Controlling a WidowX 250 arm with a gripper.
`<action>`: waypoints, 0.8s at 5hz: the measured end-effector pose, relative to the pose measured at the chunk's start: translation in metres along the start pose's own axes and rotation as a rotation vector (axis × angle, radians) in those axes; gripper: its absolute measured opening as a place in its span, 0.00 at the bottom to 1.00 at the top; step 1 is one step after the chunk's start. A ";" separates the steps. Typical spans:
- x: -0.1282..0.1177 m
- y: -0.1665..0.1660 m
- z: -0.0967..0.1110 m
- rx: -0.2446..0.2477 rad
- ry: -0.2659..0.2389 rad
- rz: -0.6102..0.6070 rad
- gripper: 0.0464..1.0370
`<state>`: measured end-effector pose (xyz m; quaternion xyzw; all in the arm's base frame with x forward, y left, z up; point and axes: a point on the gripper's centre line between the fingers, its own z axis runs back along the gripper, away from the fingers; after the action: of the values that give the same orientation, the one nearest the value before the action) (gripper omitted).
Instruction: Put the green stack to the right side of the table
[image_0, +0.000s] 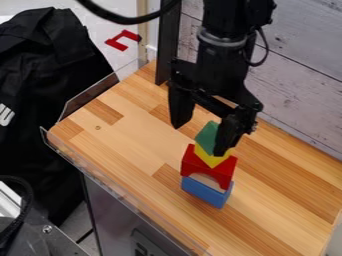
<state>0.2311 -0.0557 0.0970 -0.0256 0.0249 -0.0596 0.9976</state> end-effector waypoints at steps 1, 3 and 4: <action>0.006 0.002 -0.006 -0.009 0.021 -0.005 0.96; 0.009 0.004 -0.011 -0.013 0.039 -0.002 0.96; 0.009 0.003 -0.014 -0.015 0.054 0.000 0.96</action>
<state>0.2399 -0.0540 0.0823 -0.0316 0.0523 -0.0599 0.9963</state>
